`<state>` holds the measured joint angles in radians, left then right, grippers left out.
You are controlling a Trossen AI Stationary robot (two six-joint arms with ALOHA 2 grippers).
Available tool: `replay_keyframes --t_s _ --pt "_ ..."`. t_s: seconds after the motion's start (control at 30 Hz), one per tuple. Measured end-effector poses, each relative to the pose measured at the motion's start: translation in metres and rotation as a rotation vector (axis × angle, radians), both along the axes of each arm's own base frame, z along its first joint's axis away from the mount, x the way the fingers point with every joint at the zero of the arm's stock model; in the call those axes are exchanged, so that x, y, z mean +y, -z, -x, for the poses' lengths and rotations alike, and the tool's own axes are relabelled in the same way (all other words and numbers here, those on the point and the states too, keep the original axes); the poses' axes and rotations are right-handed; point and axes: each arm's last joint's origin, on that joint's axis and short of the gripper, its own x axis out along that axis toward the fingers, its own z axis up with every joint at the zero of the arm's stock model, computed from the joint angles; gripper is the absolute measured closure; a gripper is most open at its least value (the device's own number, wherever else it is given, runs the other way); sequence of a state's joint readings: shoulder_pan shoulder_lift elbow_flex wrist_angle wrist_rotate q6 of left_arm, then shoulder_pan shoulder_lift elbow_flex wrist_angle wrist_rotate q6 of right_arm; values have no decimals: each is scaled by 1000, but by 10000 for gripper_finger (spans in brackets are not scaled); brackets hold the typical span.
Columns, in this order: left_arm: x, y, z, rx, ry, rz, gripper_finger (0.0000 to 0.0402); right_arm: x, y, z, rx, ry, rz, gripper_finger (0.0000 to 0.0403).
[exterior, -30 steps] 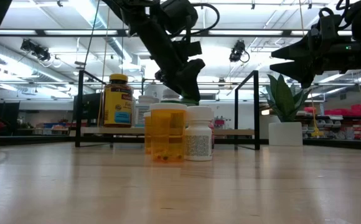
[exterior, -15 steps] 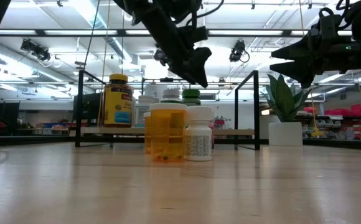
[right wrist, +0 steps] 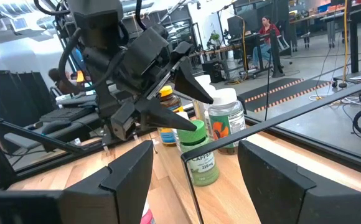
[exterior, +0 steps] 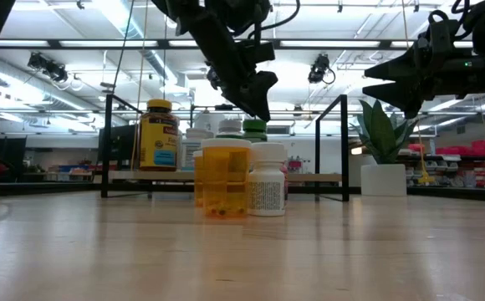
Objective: Pick and place medicine bottles onto shelf by color
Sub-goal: Put the light green pill bottle on the shelf
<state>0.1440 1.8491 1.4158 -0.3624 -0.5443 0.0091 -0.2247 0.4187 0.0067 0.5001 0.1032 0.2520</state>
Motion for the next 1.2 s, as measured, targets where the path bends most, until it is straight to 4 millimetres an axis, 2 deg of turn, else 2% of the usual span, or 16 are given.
replay_keyframes --t_s 0.43,0.9,1.2 --pt "-6 6 7 101 10 7 168 0 0 0 0 0 0 160" --pt "-13 2 11 119 -15 -11 188 0 0 0 0 0 0 160" --pt "-25 -24 21 71 -35 -85 204 0 0 0 0 0 0 160"
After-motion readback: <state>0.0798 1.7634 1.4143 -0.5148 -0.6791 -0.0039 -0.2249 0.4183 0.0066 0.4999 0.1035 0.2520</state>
